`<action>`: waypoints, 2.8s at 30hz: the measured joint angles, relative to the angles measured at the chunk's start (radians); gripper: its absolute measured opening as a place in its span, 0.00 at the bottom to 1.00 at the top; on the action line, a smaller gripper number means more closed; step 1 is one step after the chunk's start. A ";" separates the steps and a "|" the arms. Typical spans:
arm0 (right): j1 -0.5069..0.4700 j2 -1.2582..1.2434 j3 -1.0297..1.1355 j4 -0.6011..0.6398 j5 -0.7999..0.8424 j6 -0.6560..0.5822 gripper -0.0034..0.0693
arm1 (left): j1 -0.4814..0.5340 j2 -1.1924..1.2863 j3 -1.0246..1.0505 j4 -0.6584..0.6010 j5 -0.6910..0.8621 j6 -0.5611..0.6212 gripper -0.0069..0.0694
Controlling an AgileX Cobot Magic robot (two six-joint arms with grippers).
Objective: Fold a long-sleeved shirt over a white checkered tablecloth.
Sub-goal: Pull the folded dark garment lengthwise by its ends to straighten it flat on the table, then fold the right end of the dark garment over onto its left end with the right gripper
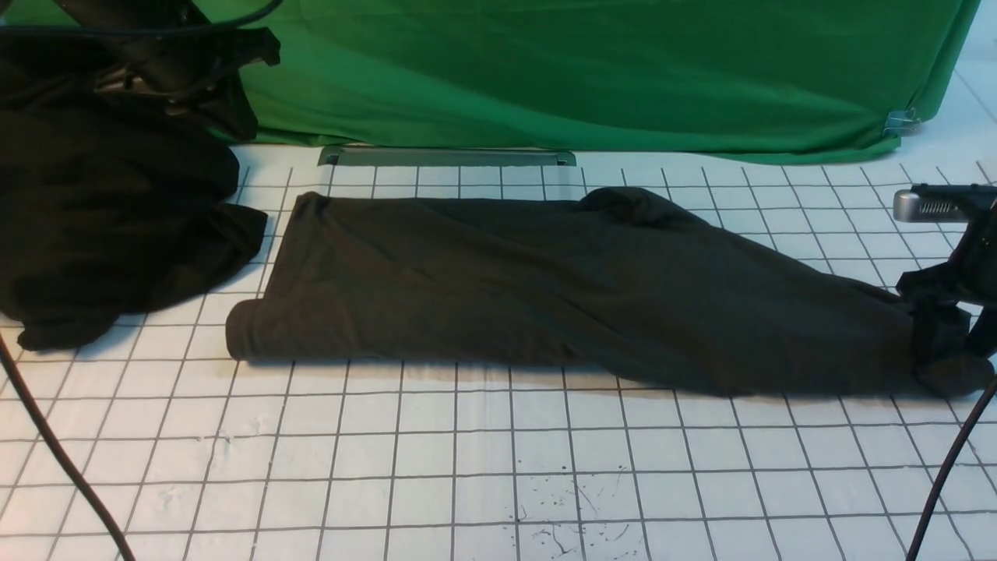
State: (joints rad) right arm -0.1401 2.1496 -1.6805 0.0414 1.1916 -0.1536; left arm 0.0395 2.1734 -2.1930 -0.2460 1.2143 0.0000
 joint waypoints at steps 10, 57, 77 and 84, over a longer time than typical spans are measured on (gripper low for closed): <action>0.001 -0.073 0.002 -0.009 0.016 0.002 0.08 | 0.000 0.000 0.000 0.001 -0.004 0.000 0.09; -0.081 0.082 -0.083 0.043 -0.032 0.110 0.18 | 0.000 0.000 0.000 -0.004 0.000 -0.026 0.17; 0.000 -0.402 -0.089 0.110 -0.034 0.141 0.06 | 0.000 -0.041 0.002 -0.100 0.000 -0.015 0.19; 0.377 -0.396 -0.091 0.209 -0.213 0.221 0.06 | 0.000 -0.041 0.002 -0.120 0.000 0.000 0.19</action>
State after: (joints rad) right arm 0.2374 1.7537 -1.7712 0.2507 0.9783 0.0670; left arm 0.0395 2.1322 -2.1911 -0.3656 1.2148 0.0000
